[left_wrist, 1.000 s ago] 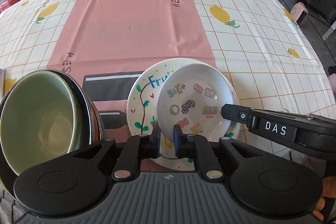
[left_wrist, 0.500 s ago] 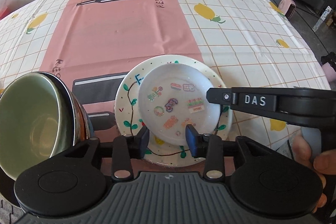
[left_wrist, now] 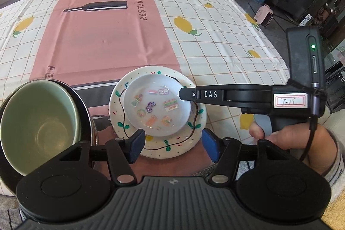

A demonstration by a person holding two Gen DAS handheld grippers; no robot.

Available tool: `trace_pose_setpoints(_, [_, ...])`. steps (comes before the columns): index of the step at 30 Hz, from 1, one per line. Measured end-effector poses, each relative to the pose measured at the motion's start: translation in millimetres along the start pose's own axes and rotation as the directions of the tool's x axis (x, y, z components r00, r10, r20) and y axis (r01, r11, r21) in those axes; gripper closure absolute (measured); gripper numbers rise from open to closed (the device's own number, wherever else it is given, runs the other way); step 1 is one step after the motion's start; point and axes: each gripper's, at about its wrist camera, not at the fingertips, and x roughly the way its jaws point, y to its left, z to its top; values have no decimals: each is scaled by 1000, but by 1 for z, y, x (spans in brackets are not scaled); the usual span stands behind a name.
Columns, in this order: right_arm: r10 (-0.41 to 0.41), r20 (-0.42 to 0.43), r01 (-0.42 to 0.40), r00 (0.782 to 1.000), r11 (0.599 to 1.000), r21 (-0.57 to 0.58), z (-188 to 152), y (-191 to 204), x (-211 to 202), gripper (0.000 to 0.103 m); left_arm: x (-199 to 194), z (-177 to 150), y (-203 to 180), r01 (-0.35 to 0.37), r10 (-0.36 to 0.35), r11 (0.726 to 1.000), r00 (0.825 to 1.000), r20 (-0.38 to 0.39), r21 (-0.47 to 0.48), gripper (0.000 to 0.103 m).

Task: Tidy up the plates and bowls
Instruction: 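Withdraw both tools and reach to the orange and blue bowl stack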

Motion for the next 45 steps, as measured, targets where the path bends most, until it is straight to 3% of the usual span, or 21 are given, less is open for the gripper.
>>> trace_pose_setpoints(3, [5, -6, -5, 1000, 1000, 12, 3, 1, 3, 103, -10, 1, 4, 18, -17, 1000, 999, 29, -23, 32])
trace_pose_setpoints(6, [7, -2, -7, 1000, 1000, 9, 3, 2, 2, 103, -18, -1, 0, 15, -16, 1000, 998, 61, 14, 30])
trace_pose_setpoints(13, [-75, -2, 75, 997, 996, -39, -4, 6, -5, 103, -22, -3, -5, -42, 38, 998, 996, 82, 47, 29])
trace_pose_setpoints(24, [-140, -8, 137, 990, 980, -142, -9, 21, -5, 101, -27, -2, -2, -132, 124, 990, 985, 122, 56, 29])
trace_pose_setpoints(27, [-169, 9, 168, 986, 970, -175, -10, 27, -7, 91, -31, -3, -2, -139, 130, 988, 982, 136, 60, 29])
trace_pose_setpoints(30, [-191, 43, 196, 981, 961, -194, -11, 32, -12, 61, -36, -3, -2, -139, 129, 988, 980, 149, 61, 29])
trace_pose_setpoints(32, [-223, 64, 231, 973, 950, -209, -11, 35, -14, 58, -40, -2, -2, -145, 134, 988, 978, 159, 60, 29])
trace_pose_setpoints(34, [-231, 68, 241, 971, 945, -221, -11, 37, -14, 42, -44, -2, -1, -157, 145, 986, 975, 171, 58, 29])
trace_pose_setpoints(39, [-241, 121, 262, 963, 944, -202, -8, 42, -25, 22, -66, -2, 10, -180, 168, 983, 960, 224, 31, 29])
trace_pose_setpoints(45, [-132, 150, 152, 980, 979, -132, -5, 60, -50, 18, -99, -5, 37, -189, 177, 982, 934, 311, 8, 28])
